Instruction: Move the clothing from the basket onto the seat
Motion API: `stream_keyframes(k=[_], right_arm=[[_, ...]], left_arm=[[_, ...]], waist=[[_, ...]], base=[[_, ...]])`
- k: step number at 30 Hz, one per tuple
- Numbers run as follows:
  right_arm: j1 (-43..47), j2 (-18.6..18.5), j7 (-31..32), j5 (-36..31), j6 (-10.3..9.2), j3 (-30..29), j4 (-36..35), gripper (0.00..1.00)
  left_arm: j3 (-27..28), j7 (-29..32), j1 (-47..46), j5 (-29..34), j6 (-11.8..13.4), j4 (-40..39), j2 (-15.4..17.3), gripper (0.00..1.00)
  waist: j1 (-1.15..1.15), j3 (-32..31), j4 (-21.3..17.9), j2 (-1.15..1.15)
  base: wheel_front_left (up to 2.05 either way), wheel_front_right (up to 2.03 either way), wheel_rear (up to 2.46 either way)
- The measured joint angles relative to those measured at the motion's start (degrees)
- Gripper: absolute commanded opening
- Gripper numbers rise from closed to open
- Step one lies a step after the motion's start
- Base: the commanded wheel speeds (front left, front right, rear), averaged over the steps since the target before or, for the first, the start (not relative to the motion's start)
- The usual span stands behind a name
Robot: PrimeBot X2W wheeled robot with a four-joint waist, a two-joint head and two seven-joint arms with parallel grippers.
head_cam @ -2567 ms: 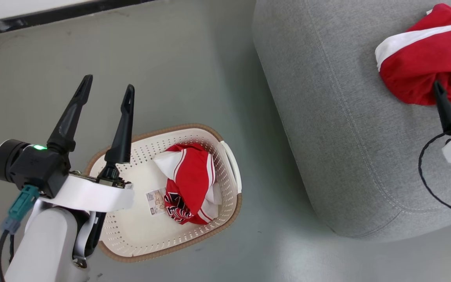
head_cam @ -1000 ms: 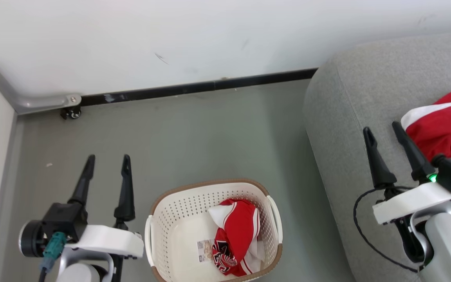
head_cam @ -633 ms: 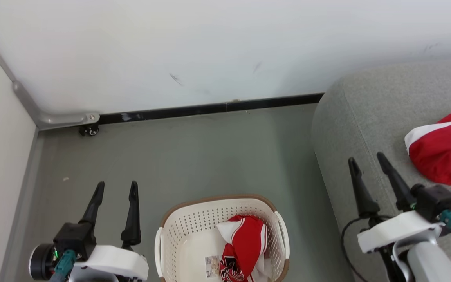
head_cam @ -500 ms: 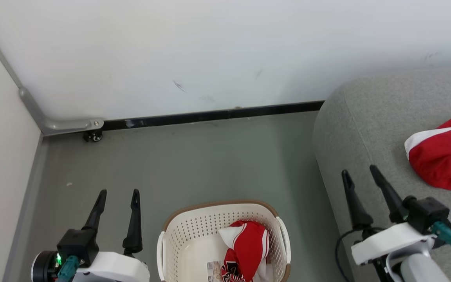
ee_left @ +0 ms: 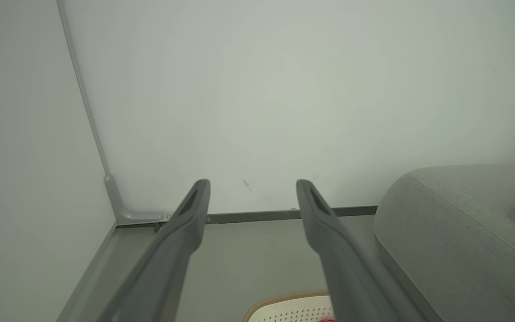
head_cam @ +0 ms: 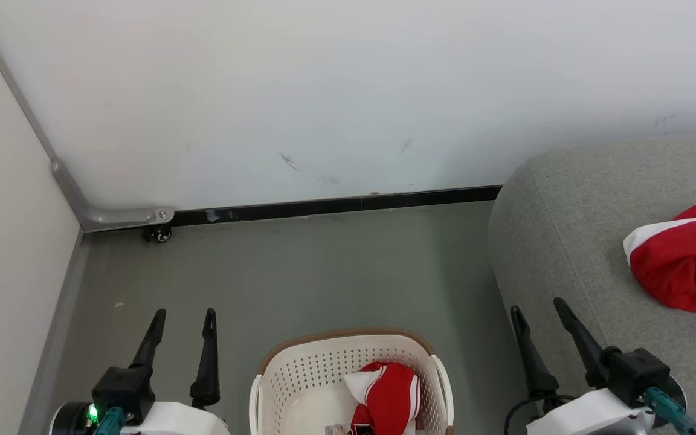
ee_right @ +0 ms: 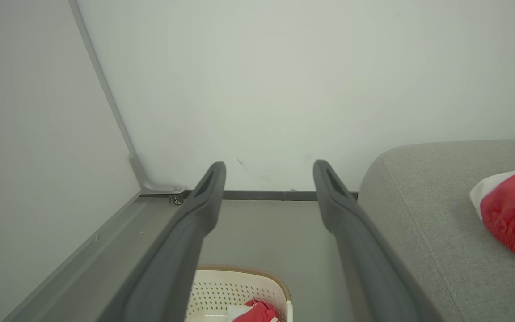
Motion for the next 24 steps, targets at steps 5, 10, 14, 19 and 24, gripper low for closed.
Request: stream_keyframes(k=[5,10,14,19,24], right_arm=[[1.62,0.3,-0.11,-0.52,0.0,-1.05,-1.21,1.0],[2.51,0.55,-0.12,-1.59,0.0,-1.78,-2.66,1.0],[3.0,0.69,-0.05,-2.14,0.0,-2.21,-3.87,1.0],[3.72,0.81,0.1,-2.74,0.0,-2.5,-5.32,1.0],[3.87,0.92,0.1,-3.05,0.0,-3.01,-7.23,1.0]], left_arm=[[0.37,0.0,0.21,0.02,0.0,-0.05,0.01,1.0],[0.81,0.0,0.91,0.2,0.01,-0.31,-0.01,1.0],[0.91,0.0,1.07,0.33,0.01,-0.69,-0.05,1.0],[0.76,0.0,1.07,0.42,-0.01,-1.02,-0.11,1.0],[0.12,0.0,0.99,0.98,-0.58,-1.57,-0.1,1.0]], waist=[[0.0,-0.06,0.0,0.0],[0.0,0.36,-0.19,0.0],[0.0,0.82,-0.41,0.0],[0.0,1.52,-0.8,0.0],[0.0,2.49,-1.24,0.0]], base=[[0.0,0.0,0.0],[0.0,0.0,0.0],[0.0,0.0,0.0],[0.0,0.0,0.0],[0.0,0.0,0.0]])
